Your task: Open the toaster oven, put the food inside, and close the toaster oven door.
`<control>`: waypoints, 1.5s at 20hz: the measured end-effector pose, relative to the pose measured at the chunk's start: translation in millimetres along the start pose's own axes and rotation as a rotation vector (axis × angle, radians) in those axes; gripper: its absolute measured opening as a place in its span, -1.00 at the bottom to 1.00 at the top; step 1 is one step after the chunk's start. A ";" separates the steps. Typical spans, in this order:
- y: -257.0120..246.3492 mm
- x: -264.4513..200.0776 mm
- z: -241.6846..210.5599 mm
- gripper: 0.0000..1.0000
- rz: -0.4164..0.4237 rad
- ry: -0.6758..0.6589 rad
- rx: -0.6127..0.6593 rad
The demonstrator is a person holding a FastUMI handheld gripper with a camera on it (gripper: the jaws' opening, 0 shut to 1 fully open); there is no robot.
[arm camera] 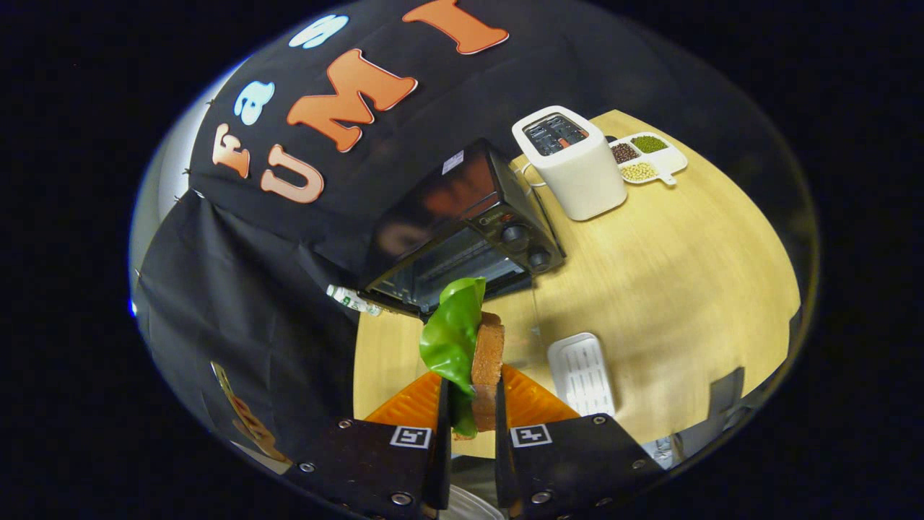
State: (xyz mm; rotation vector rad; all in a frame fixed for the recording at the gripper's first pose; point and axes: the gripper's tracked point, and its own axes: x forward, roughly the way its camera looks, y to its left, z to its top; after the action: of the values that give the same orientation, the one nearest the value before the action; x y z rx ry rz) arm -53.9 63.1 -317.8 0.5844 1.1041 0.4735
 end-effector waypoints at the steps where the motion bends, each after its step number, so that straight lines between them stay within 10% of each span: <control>1: 9.4 13.2 -2.9 -0.49 0.025 -0.021 0.037; 17: 32.3 196.2 37.1 -0.49 0.138 -0.413 0.618; 30: 42.8 254.4 49.2 -0.30 0.058 -0.504 0.751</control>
State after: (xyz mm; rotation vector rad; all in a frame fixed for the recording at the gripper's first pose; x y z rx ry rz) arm 85.2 243.8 -448.0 1.3151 0.7523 -0.0713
